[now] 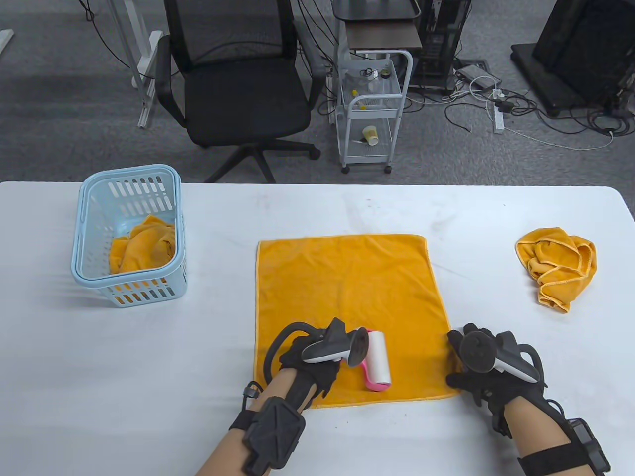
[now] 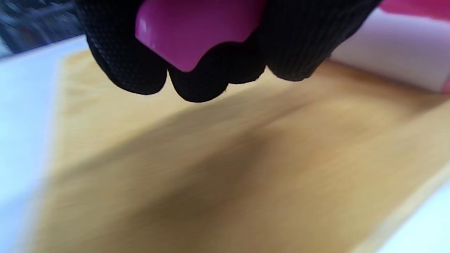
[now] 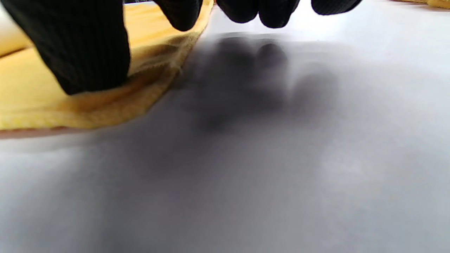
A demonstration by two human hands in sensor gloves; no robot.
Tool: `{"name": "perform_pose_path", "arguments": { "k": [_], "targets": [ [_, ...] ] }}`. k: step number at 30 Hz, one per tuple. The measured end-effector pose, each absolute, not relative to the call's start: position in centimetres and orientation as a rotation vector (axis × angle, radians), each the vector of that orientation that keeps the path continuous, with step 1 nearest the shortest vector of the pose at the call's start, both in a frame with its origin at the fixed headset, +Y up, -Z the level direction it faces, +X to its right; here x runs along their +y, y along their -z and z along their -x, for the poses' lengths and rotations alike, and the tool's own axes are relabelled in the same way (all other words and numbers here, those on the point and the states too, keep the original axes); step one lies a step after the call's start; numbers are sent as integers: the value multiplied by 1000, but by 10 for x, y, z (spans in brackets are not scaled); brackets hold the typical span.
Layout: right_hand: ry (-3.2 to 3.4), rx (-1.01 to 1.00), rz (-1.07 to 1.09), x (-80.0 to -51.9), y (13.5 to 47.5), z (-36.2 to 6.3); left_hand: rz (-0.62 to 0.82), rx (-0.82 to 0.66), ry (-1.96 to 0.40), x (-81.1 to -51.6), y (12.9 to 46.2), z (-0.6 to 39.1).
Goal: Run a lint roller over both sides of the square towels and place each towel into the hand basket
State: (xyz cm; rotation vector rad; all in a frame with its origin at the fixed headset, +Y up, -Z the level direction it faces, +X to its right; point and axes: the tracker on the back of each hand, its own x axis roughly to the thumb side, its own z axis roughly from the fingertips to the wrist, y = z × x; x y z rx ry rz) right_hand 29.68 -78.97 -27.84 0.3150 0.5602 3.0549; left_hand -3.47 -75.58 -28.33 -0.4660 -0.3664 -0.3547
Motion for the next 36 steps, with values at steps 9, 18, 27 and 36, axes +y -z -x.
{"name": "perform_pose_path", "arguments": {
  "k": [9,18,27,36],
  "targets": [
    [-3070,564,-324,-790,279,-296,534,-120,641,-736,271,135],
    [-3056,569,-325,-791,279,-296,402,-345,155,-733,299,59],
    [-3050,566,-323,-791,278,-296,359,-342,211,-759,328,23],
    [-3054,568,-324,-791,278,-296,359,-71,619,-742,329,112]
  ]
}}
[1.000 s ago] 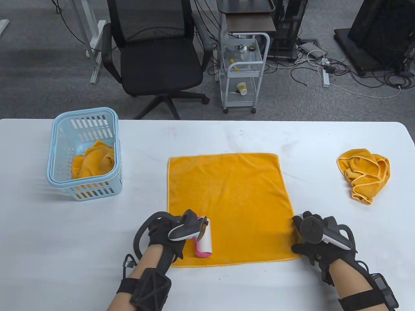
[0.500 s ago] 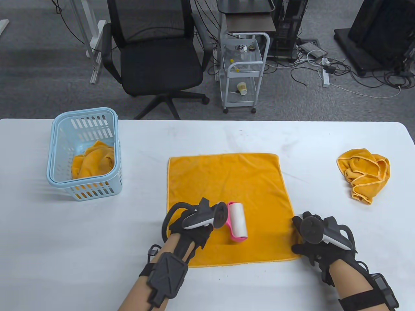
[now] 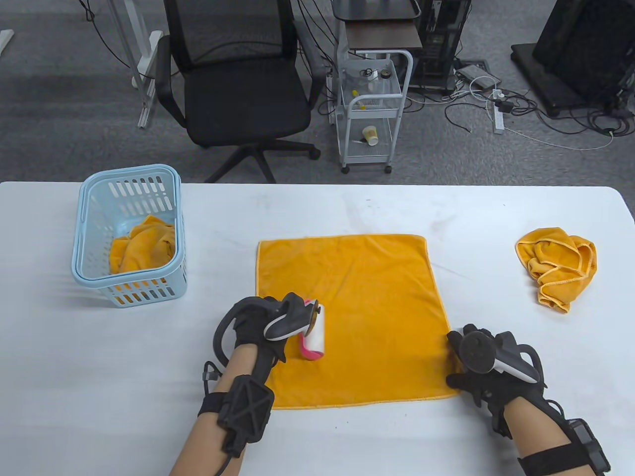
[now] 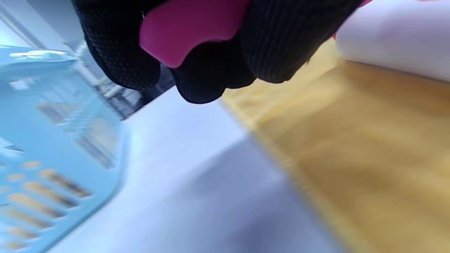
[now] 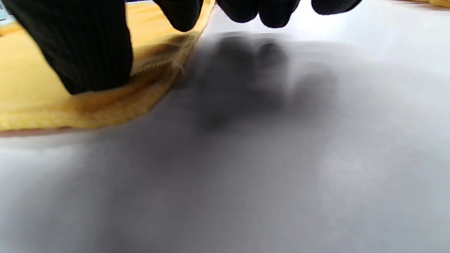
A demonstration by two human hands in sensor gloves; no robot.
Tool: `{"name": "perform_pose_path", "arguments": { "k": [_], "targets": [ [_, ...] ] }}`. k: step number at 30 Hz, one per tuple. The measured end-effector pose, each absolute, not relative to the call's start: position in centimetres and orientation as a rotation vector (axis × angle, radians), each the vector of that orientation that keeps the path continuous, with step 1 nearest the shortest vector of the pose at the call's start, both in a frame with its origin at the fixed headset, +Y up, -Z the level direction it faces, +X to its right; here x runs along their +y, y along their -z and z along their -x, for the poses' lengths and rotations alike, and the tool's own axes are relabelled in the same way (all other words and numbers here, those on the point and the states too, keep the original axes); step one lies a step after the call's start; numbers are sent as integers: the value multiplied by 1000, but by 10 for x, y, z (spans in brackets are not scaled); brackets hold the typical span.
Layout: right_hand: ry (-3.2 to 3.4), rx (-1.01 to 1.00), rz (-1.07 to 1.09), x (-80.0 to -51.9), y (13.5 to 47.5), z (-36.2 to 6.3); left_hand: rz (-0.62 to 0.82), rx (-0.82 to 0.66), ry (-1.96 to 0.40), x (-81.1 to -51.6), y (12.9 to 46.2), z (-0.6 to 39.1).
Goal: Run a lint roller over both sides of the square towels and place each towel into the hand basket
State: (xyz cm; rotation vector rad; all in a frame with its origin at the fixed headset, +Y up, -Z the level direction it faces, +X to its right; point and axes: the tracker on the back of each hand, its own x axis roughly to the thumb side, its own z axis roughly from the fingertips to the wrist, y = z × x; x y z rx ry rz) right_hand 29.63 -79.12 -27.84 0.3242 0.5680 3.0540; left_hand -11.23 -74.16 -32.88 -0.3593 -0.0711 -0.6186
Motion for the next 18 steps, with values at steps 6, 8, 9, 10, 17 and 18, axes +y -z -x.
{"name": "perform_pose_path", "arguments": {
  "k": [6,8,9,10,17,18],
  "targets": [
    [-3058,566,-328,-791,278,-296,378,-52,555,-725,329,133],
    [-3057,566,-329,-791,279,-296,364,-124,364,-723,333,119],
    [-3055,568,-329,-792,279,-296,338,-157,278,-724,336,107],
    [-3052,569,-326,-792,279,-296,323,-178,221,-726,338,99],
    [-3046,570,-319,-792,278,-297,280,-259,136,-754,357,43],
    [-3044,571,-319,-792,278,-297,275,-248,154,-757,359,43]
  ]
}}
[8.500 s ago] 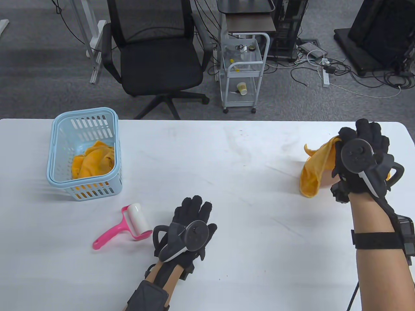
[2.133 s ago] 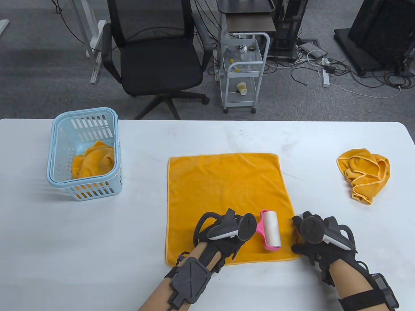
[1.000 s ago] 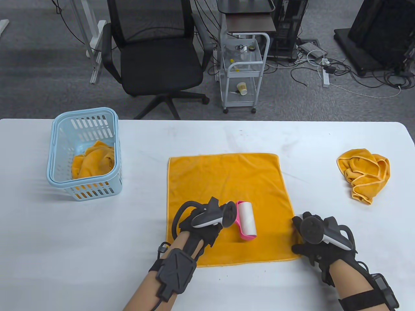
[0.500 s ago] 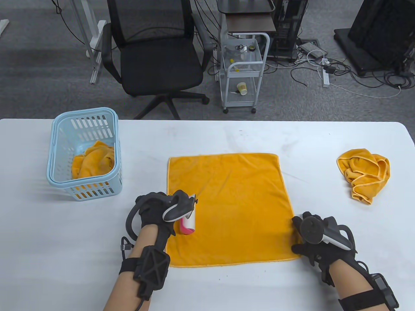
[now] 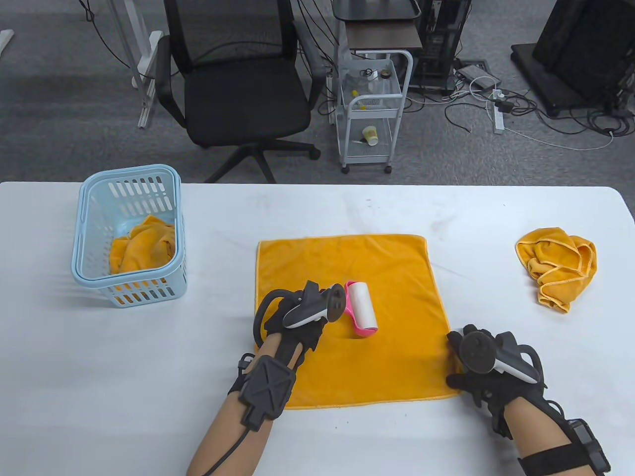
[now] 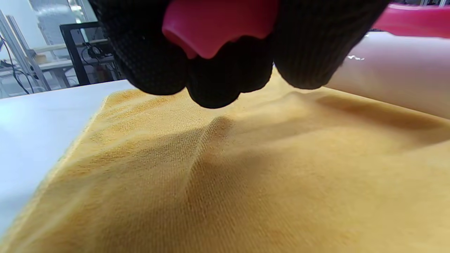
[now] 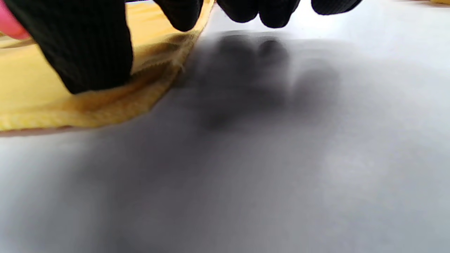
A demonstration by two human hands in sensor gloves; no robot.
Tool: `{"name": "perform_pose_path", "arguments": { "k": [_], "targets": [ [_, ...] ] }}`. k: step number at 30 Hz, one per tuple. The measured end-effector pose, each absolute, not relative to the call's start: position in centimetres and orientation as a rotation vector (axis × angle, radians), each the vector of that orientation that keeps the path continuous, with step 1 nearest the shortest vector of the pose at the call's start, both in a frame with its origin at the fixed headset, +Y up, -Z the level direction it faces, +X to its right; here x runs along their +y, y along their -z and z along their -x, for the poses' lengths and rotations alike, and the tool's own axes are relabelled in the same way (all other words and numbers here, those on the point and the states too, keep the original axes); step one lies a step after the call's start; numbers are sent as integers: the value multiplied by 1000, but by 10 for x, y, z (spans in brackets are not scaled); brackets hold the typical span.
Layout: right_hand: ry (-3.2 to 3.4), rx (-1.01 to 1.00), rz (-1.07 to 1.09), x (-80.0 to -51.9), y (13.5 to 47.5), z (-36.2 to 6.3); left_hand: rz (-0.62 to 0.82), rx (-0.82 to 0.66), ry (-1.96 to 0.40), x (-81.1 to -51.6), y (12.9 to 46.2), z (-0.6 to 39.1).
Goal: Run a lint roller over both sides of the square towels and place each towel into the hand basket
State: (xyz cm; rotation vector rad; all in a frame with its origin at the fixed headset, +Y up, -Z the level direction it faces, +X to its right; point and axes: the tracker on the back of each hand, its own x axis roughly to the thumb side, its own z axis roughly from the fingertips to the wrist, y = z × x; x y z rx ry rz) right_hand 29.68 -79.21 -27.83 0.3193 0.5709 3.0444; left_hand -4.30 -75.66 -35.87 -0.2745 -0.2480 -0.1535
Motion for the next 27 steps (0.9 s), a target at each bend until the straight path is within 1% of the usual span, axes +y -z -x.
{"name": "perform_pose_path", "arguments": {
  "k": [2,5,7,13,15,17,20,21,22,24,27],
  "targets": [
    [-3042,572,-320,-792,278,-297,272,-220,203,-758,360,49],
    [-3037,575,-318,-792,278,-297,300,-149,379,-755,359,68],
    [-3037,577,-318,-792,278,-297,282,-98,482,-747,355,87],
    [-3050,572,-323,-792,278,-297,317,63,738,-731,339,136],
    [-3050,574,-324,-792,278,-297,297,62,742,-727,336,144],
    [-3050,575,-324,-792,278,-297,348,50,634,-725,336,147],
    [-3051,578,-328,-792,278,-297,324,-22,415,-719,331,136],
    [-3051,578,-330,-792,278,-296,311,-84,310,-718,328,119],
    [-3051,578,-330,-792,278,-296,298,-111,261,-718,326,109],
    [-3049,581,-329,-792,278,-296,295,-199,192,-725,327,79],
    [-3047,582,-324,-792,278,-297,312,-300,173,-740,326,41]
  ]
}}
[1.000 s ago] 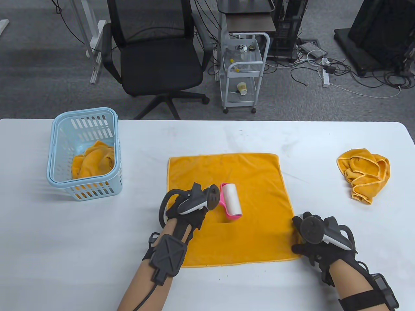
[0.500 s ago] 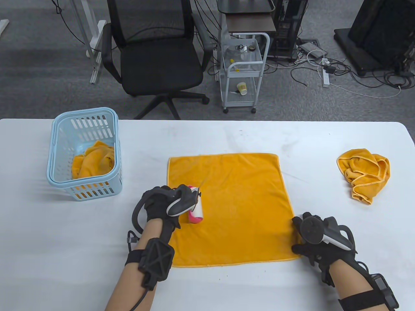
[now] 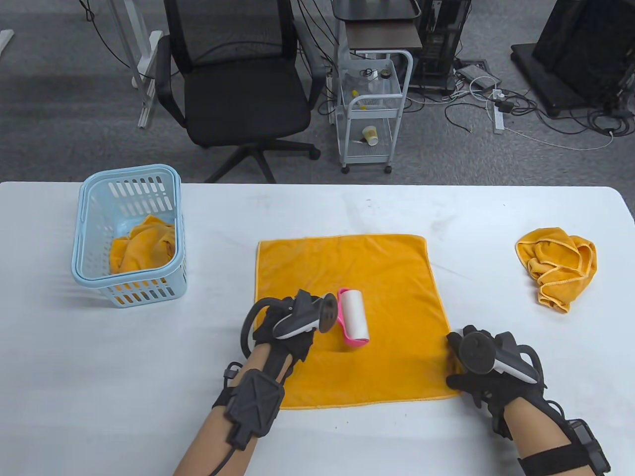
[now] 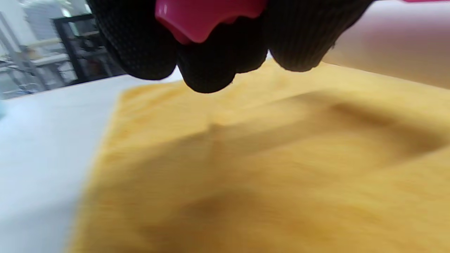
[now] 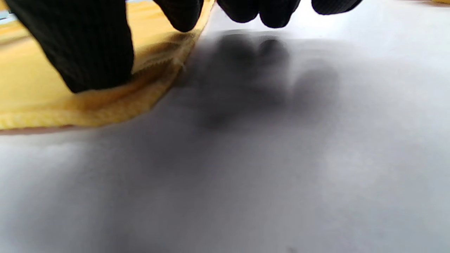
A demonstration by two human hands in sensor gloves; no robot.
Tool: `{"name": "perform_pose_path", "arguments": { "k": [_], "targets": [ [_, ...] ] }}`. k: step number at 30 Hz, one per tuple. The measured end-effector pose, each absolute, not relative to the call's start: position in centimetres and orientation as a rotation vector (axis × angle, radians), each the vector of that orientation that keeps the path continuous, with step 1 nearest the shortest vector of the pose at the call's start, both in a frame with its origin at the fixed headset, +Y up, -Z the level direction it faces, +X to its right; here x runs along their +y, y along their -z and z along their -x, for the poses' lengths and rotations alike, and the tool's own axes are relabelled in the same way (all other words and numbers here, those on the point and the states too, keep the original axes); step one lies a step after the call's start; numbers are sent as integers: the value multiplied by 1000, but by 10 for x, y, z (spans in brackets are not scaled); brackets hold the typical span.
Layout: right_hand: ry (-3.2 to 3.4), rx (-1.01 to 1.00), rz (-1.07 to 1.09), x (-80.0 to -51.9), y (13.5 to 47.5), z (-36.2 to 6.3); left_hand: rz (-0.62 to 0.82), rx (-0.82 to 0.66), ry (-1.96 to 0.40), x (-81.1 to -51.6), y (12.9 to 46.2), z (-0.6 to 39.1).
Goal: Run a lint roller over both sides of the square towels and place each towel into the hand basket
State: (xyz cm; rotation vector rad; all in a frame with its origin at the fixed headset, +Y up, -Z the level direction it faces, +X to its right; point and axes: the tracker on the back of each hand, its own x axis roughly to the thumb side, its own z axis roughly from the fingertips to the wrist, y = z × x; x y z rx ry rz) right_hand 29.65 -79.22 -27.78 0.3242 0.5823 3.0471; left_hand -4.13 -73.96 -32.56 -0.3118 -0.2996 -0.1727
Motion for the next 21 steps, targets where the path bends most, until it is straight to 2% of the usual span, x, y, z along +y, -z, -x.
{"name": "perform_pose_path", "arguments": {
  "k": [2,5,8,15,19,21],
  "targets": [
    [-3047,584,-323,-792,278,-296,314,-325,207,-749,325,28],
    [-3048,587,-327,-792,277,-296,340,-297,288,-757,327,30],
    [-3051,586,-330,-792,277,-296,373,-231,338,-753,328,50],
    [-3057,591,-329,-792,277,-296,320,-61,651,-736,318,114],
    [-3061,590,-334,-792,277,-295,343,-38,613,-725,311,131],
    [-3060,592,-336,-792,278,-295,381,-86,435,-721,307,126]
  ]
}}
